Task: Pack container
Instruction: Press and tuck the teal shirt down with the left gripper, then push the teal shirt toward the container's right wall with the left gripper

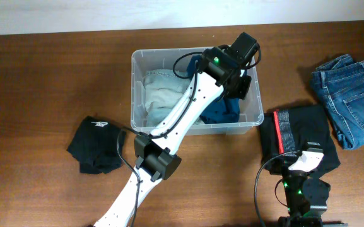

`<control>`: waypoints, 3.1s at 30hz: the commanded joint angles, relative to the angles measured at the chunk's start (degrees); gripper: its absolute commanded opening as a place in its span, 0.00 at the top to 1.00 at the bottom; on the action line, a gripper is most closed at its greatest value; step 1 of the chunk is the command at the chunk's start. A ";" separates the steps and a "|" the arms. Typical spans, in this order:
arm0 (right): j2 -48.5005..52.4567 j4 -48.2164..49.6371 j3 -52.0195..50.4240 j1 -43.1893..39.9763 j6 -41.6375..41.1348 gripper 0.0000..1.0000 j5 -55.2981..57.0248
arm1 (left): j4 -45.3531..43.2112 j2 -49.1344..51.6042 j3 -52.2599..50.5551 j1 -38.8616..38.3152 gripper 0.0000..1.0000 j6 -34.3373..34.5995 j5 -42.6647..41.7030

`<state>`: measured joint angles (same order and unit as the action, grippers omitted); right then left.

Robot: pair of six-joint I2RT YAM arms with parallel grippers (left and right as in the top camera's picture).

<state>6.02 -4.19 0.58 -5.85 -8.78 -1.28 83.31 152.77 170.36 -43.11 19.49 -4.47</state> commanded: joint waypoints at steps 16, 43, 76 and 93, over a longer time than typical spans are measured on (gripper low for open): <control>-0.42 -0.33 -0.26 0.31 0.20 0.01 0.50 | -15.28 -0.74 -9.44 1.33 0.99 4.50 7.78; -0.42 -0.33 -0.26 0.31 0.20 0.01 0.50 | -28.22 -16.20 -23.98 4.66 0.99 -2.43 8.90; -0.42 -0.33 -0.26 0.31 0.20 0.01 0.50 | -6.03 -17.55 -43.12 0.94 1.00 0.17 -3.30; -0.42 -0.33 -0.26 0.31 0.20 0.01 0.50 | -7.13 -17.38 -40.13 -0.61 0.99 1.36 1.53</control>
<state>6.02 -4.19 0.58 -5.85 -8.78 -1.28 75.40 135.31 127.94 -43.77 20.58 -6.37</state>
